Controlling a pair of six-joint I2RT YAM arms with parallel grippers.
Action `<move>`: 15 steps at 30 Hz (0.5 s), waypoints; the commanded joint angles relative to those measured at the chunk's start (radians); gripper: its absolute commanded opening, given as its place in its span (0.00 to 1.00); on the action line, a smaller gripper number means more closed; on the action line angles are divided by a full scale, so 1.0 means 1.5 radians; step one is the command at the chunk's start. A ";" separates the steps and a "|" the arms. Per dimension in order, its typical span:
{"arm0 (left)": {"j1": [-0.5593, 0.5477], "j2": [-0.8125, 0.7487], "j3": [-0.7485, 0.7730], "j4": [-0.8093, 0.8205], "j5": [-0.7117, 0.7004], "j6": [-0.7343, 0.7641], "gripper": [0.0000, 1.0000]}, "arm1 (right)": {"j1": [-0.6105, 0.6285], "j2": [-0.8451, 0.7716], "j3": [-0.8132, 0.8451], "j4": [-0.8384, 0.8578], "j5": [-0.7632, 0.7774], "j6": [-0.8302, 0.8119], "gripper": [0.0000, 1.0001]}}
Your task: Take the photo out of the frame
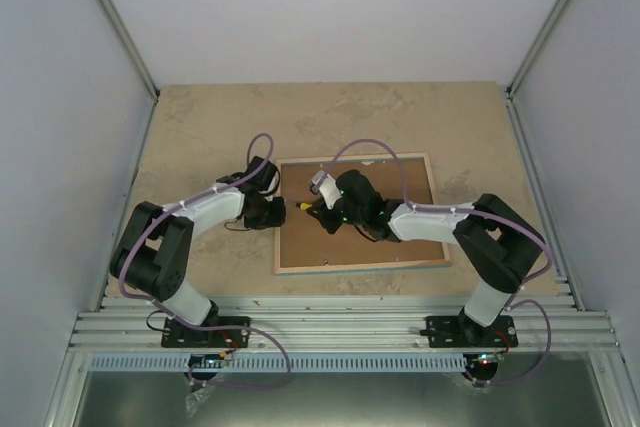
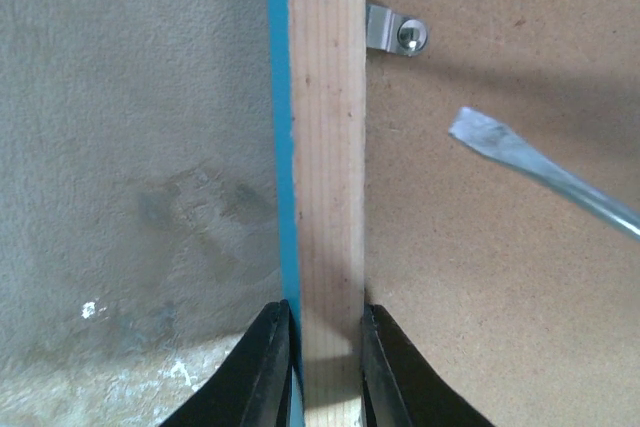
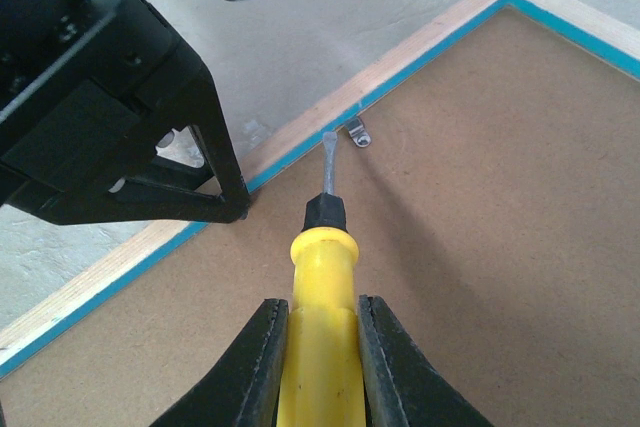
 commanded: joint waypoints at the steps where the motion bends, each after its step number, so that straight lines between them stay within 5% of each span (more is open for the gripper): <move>1: -0.005 -0.019 -0.009 0.009 0.032 -0.011 0.14 | -0.002 0.021 0.020 0.028 -0.018 -0.003 0.00; 15: -0.005 -0.019 -0.015 0.010 0.039 -0.013 0.13 | -0.002 0.075 0.055 0.037 -0.025 -0.002 0.01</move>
